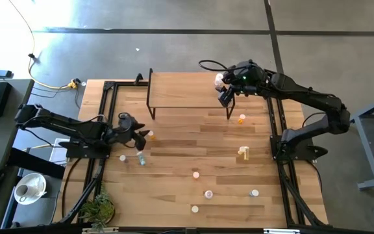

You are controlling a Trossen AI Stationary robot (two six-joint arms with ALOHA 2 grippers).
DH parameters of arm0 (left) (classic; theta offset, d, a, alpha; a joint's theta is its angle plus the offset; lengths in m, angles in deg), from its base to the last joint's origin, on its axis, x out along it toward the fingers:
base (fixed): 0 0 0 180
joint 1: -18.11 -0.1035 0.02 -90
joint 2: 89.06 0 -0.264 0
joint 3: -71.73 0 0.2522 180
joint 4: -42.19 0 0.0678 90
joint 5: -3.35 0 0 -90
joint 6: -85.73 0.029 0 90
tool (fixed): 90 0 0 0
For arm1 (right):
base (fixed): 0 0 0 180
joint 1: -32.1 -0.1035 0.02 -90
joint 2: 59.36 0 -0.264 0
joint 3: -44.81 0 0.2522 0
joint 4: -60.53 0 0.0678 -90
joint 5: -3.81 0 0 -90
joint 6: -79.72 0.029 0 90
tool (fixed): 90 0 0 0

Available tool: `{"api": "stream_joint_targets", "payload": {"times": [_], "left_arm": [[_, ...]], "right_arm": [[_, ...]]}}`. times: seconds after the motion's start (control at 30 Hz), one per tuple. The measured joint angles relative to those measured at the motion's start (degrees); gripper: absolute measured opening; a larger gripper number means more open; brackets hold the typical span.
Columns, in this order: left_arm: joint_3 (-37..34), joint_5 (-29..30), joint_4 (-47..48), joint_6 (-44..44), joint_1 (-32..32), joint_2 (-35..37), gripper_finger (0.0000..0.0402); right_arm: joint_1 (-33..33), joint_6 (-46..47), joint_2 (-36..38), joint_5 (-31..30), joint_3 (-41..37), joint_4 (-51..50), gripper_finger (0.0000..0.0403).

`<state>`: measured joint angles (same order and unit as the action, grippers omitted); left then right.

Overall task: Pick and place medicine bottles onto shelf by color
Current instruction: Put the middle left orange pill bottle on the shelf

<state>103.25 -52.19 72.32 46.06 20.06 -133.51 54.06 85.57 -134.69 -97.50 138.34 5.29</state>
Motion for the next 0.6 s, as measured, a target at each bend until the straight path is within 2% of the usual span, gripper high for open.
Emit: {"api": "stream_joint_targets", "payload": {"times": [0.23, 0.6], "left_arm": [[0.0, -7.4, -2.9, -0.7, -3.8, -4.5, 0.0186], [0.0, -8.8, -4.0, -0.7, -5.8, -8.4, 0.0186]], "right_arm": [[0.0, 1.0, 0.0, 0.0, 0.0, 0.0, 0.0222], [0.0, 1.7, 0.0, 0.2, 0.0, 0.0, 0.0222]]}}
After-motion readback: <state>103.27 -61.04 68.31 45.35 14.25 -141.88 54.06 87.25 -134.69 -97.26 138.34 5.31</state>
